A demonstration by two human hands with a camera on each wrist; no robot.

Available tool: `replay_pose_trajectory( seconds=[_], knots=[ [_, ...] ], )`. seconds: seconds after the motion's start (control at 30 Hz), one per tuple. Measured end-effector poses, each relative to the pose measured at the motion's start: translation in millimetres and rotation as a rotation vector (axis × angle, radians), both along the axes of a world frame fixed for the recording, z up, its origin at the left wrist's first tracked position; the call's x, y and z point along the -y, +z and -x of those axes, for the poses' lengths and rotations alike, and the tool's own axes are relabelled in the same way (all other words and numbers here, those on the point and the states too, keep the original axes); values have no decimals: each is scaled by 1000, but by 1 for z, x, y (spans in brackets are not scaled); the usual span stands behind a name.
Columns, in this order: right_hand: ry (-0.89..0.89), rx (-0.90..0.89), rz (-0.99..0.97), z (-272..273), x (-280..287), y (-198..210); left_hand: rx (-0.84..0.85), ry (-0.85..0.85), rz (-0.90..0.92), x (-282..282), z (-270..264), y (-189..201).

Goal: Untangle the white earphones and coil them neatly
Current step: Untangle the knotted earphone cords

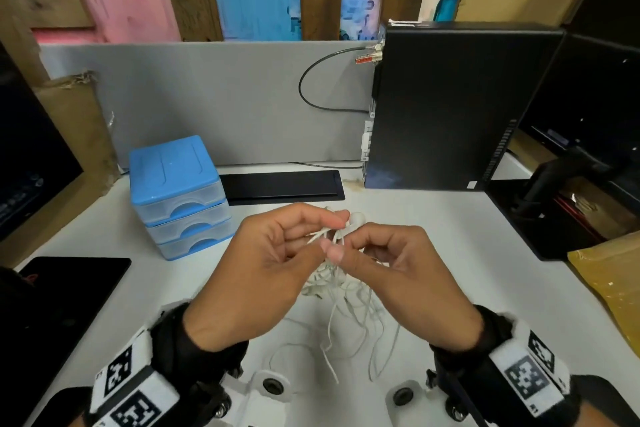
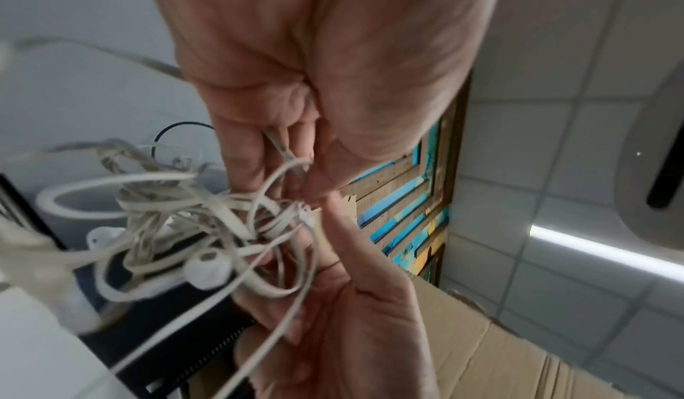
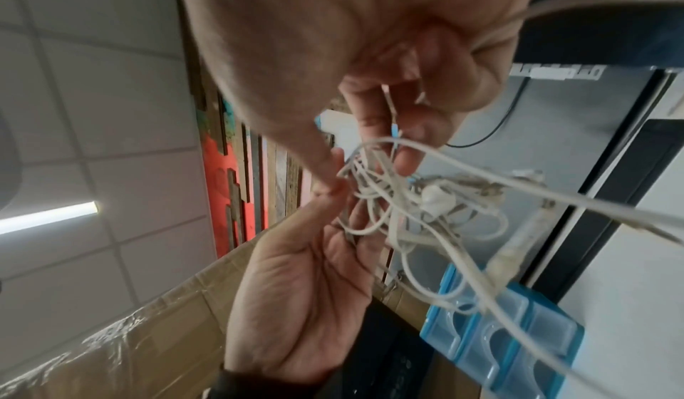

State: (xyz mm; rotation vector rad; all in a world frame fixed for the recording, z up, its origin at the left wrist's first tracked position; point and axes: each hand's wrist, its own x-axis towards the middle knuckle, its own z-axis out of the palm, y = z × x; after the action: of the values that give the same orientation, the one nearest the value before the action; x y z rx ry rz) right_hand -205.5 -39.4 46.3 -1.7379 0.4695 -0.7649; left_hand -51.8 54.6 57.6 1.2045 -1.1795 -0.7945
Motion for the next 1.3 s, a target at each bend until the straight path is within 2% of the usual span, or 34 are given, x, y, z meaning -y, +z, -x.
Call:
replay_pose_trajectory(
  seconds=[0.07,0.2,0.3,0.37,0.63,0.77,0.87,0.97,1.17,1.3],
  knots=[
    [11,31,-36,-2,2,-3,11,18,18,0,-3,0],
    [41,74,-238,-1,5,-1,97,98,59,1,-7,0],
    [-2,78,-285,-4,3,-4,206,188,72,3,-11,-7],
    [-26,82,-287,-5,3,-4,218,207,63,4,-11,-9],
    [-116,134,-195,-5,7,-9,136,231,-40,10,-4,-14],
    [-172,190,-146,-7,7,-14,6,151,-97,12,-4,-17],
    [-196,214,19,-5,10,-14,-122,117,-143,14,-5,-18],
    [-207,146,125,-5,9,-12,-160,110,-139,15,-4,-19],
    [-206,39,7,-4,8,-11,-8,146,-42,14,-1,-22],
    [-215,9,-5,-6,8,-12,300,208,13,12,3,-25]
  ],
)
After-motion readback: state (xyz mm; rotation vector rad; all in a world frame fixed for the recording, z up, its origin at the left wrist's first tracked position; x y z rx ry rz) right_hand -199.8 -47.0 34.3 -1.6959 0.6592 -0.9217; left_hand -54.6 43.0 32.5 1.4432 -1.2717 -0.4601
